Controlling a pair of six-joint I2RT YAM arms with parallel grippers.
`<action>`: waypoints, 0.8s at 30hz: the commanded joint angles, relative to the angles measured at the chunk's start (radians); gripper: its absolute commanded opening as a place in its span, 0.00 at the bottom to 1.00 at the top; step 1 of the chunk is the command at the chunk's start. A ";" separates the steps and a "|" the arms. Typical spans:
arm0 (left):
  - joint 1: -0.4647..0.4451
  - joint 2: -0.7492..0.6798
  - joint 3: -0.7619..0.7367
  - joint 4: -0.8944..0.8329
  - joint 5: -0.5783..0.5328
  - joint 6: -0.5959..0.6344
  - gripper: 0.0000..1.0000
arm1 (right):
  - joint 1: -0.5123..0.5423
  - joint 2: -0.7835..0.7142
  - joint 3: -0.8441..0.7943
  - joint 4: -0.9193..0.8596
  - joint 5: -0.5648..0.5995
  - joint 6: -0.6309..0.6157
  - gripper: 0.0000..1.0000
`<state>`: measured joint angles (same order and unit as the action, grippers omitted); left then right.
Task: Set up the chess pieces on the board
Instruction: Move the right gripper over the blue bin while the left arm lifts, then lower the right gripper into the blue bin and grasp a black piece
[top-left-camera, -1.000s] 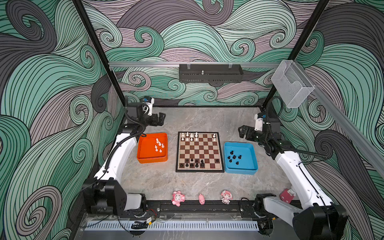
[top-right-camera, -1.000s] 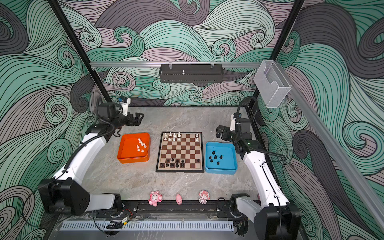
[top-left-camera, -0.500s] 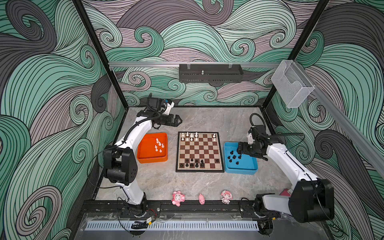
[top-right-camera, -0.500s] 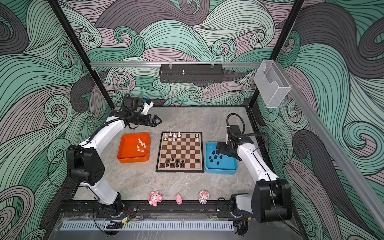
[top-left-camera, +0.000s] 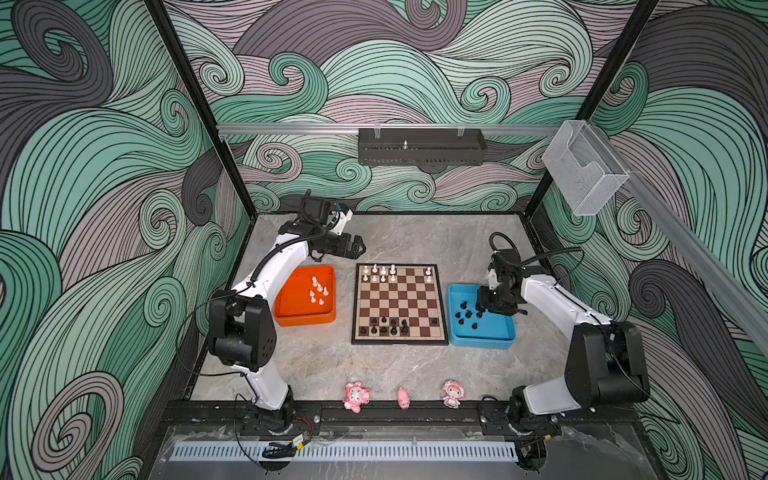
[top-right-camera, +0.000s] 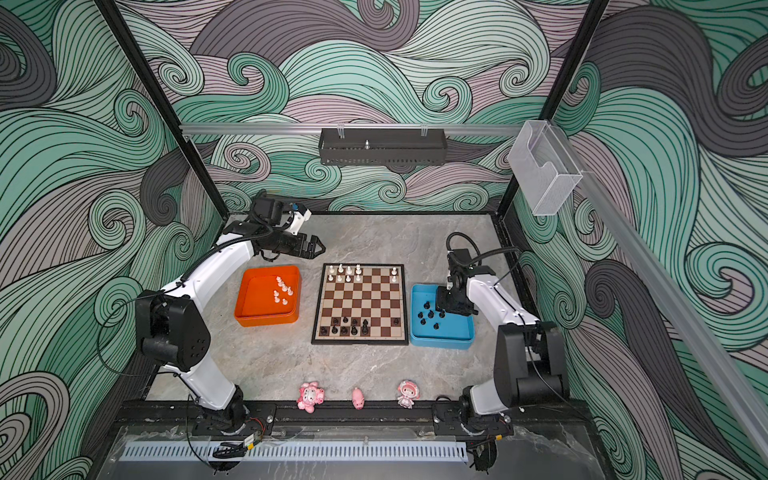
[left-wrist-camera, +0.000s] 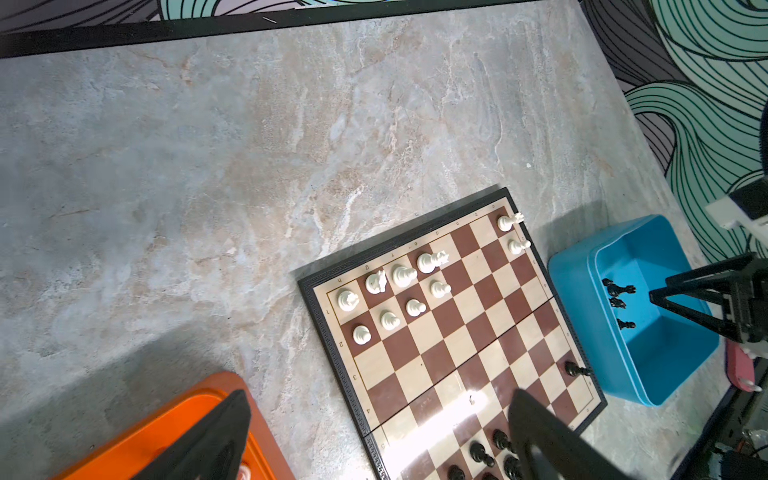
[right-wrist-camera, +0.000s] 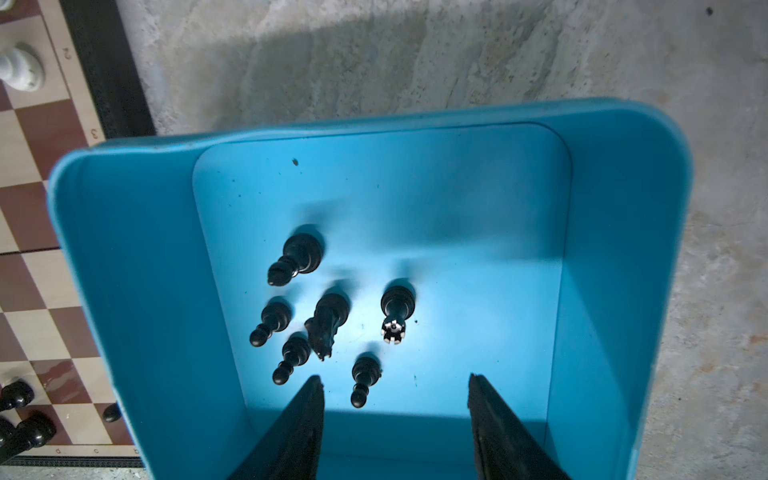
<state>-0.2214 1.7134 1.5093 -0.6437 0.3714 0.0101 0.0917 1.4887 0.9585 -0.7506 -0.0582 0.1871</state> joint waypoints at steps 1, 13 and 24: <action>-0.013 -0.014 0.029 -0.032 -0.036 0.014 0.99 | -0.004 0.024 0.026 0.005 0.016 -0.018 0.56; -0.015 -0.012 0.038 -0.036 -0.045 0.008 0.99 | -0.009 0.070 0.009 0.049 0.011 -0.014 0.48; -0.014 0.003 0.037 -0.030 -0.034 0.001 0.99 | -0.010 0.104 0.004 0.061 0.018 -0.014 0.41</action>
<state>-0.2306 1.7134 1.5097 -0.6441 0.3401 0.0113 0.0849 1.5795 0.9634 -0.6930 -0.0521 0.1722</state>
